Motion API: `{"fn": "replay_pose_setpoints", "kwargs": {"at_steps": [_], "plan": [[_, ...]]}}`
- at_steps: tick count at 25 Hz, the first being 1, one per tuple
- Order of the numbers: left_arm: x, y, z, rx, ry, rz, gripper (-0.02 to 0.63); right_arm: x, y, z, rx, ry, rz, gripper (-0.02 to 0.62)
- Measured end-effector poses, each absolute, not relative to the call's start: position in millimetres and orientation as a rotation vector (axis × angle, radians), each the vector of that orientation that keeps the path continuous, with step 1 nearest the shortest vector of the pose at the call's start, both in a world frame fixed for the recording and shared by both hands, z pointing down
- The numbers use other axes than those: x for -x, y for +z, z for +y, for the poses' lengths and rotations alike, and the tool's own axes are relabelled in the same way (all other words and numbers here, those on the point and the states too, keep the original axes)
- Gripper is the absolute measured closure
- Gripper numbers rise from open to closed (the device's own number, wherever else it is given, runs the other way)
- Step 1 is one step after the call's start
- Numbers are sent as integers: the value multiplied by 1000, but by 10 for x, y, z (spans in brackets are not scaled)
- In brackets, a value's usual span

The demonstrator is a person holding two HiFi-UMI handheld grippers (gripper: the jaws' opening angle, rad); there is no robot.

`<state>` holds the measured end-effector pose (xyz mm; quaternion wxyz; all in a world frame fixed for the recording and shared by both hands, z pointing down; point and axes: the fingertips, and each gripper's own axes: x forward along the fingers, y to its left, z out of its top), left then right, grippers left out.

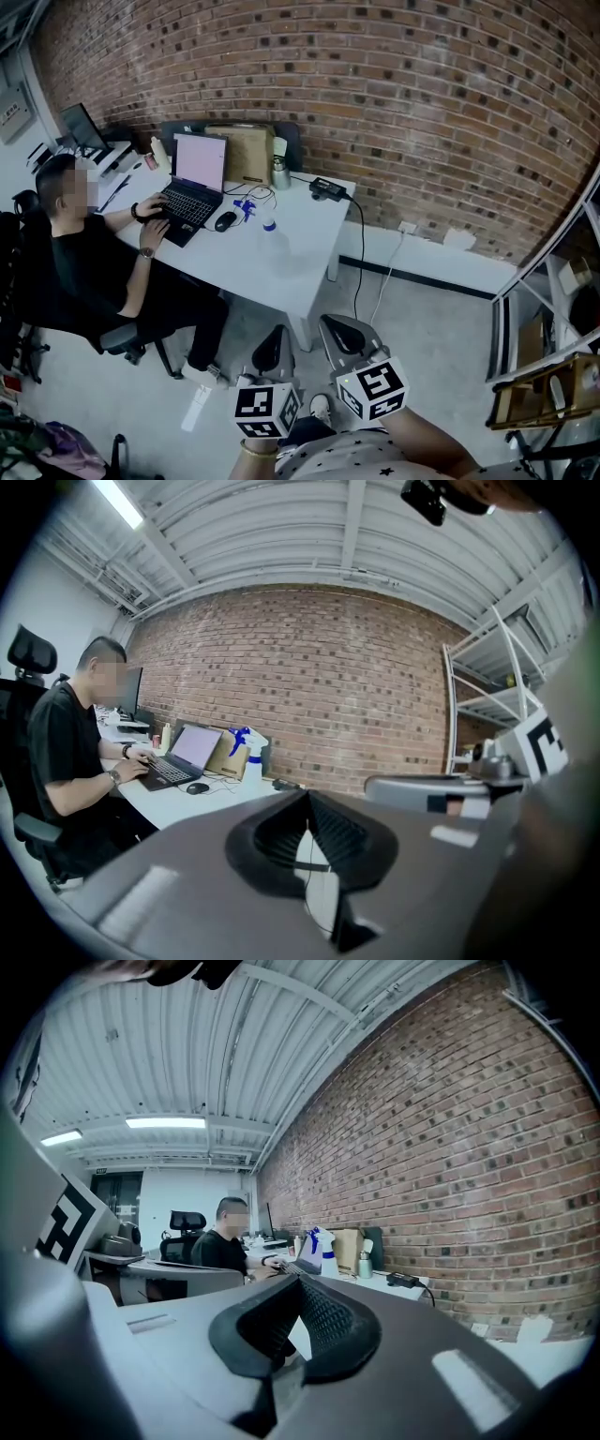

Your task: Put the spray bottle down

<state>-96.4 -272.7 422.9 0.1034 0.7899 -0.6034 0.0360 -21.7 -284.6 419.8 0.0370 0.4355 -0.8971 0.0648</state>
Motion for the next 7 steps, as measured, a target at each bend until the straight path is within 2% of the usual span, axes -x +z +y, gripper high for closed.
{"fn": "replay_pose_setpoints", "kwargs": {"at_steps": [7], "plan": [[1003,4268,-2779,-2321,118,-1783,598,238,4210,-2879,-1332,195,-2755,597]]}}
